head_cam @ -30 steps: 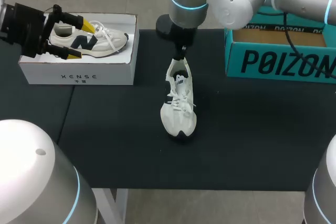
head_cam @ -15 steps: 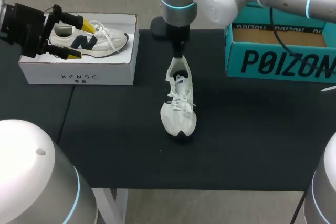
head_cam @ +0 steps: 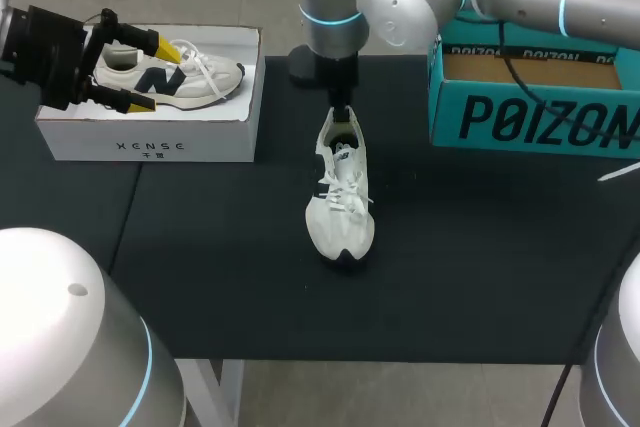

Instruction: Take the shoe out of the shoebox, open the shoe tongue, remove and reinsert the insole, then place the shoe into the shoebox

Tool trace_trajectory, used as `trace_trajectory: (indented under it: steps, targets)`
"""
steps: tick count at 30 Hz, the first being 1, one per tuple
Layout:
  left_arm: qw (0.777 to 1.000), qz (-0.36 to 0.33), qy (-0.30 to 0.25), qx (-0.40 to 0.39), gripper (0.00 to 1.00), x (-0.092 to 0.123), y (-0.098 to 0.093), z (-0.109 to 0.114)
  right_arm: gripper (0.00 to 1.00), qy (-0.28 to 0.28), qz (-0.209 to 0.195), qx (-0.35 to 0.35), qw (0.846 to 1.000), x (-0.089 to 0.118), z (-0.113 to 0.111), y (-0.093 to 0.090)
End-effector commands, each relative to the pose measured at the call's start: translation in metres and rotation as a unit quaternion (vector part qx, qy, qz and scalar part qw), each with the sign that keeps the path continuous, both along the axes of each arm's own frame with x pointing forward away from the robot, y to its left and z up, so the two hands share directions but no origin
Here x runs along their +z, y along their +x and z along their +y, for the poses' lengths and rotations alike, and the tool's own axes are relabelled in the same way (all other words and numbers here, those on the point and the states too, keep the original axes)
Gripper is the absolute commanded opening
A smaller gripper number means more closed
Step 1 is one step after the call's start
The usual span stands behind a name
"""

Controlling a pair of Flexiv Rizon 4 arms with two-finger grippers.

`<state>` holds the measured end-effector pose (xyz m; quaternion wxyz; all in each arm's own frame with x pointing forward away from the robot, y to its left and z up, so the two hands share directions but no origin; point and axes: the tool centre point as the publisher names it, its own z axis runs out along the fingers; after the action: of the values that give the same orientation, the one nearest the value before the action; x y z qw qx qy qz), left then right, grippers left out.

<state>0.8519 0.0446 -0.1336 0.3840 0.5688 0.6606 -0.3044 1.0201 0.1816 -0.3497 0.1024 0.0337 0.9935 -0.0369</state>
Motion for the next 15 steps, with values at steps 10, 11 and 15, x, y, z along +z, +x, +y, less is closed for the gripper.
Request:
trace_trajectory:
  steps: [10, 11, 15]
  targets:
    - [1.000, 0.000, 0.002, 0.000, 1.00, 0.000, 0.000, 0.000, 0.00, -0.015, 0.016, -0.022, 1.000, -0.041, 0.000, 0.016]
    - [1.000, 0.000, 0.002, 0.000, 1.00, 0.000, 0.000, 0.000, 0.00, -0.015, 0.015, -0.023, 1.000, -0.040, -0.001, 0.016]
    - [1.000, 0.000, 0.002, 0.000, 1.00, 0.000, 0.000, 0.000, 0.00, -0.014, 0.003, -0.028, 1.000, -0.029, -0.006, 0.010]
